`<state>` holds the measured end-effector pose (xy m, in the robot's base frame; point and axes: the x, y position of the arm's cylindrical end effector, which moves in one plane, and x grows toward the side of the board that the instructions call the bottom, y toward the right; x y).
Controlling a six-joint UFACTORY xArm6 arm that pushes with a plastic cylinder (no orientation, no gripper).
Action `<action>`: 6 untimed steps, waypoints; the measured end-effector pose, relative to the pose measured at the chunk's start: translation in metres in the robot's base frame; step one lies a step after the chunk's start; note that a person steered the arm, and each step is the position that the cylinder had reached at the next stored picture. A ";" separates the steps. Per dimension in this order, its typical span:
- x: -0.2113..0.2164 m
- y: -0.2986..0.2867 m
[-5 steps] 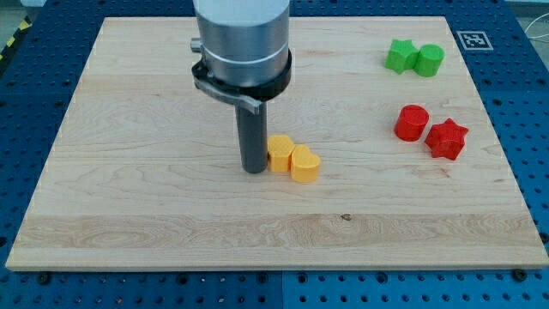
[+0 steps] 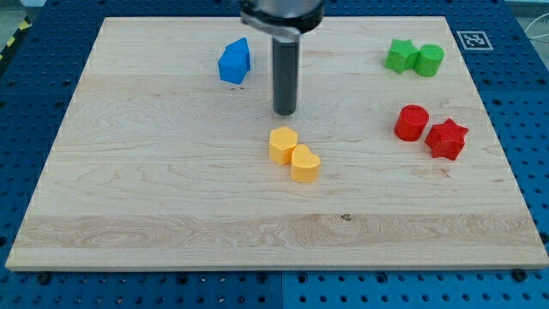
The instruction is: Move yellow heart slightly left
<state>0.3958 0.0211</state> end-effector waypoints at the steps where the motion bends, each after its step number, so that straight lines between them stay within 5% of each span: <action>1: 0.002 0.040; 4: 0.087 0.099; 6: 0.111 0.053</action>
<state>0.5063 0.0738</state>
